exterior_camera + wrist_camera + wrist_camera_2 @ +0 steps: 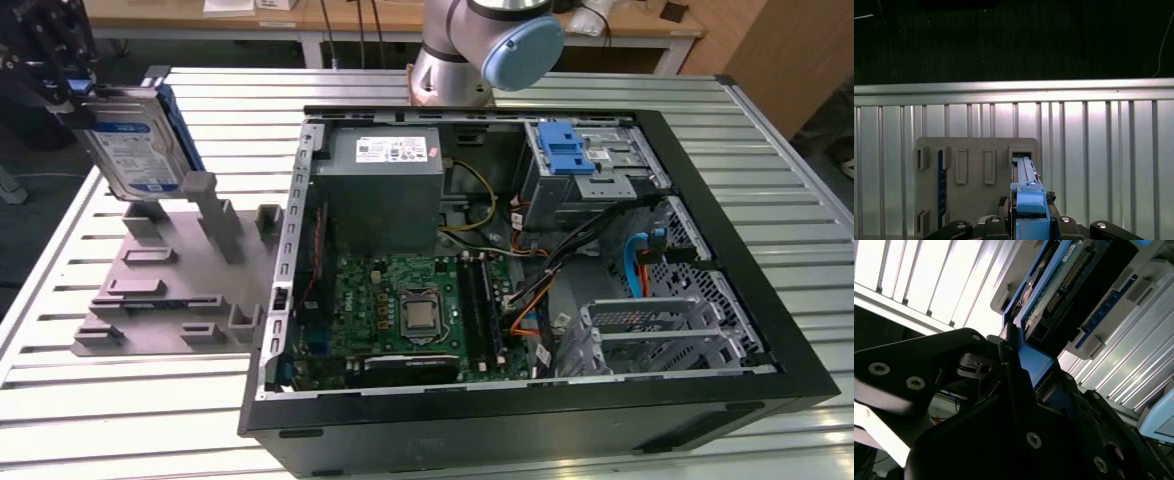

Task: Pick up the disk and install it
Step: 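Pick up the disk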

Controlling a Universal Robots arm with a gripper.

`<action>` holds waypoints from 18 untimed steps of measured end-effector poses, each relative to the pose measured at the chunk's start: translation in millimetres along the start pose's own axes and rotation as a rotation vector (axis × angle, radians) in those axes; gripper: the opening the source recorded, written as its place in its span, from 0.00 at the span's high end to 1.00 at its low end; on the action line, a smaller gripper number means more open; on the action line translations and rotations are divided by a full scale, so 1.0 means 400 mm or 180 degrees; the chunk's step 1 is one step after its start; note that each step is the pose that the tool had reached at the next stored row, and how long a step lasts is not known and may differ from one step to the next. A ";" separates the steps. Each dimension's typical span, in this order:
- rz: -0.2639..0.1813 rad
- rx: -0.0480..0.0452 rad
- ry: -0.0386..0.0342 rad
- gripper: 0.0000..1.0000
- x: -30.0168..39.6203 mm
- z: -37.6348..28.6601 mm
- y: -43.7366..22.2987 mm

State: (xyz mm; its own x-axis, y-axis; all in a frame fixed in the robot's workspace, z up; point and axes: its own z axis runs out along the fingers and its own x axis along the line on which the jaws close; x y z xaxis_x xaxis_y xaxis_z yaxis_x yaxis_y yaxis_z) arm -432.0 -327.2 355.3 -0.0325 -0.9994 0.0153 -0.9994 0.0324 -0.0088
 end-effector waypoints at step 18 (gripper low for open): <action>0.0000 0.0000 0.0000 0.64 0.000 -0.020 0.000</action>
State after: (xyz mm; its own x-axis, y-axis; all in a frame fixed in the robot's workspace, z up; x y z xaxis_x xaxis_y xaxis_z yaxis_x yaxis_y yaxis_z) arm -432.0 -327.2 363.1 -0.0325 -0.9994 0.0153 -0.9994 0.0323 -0.0088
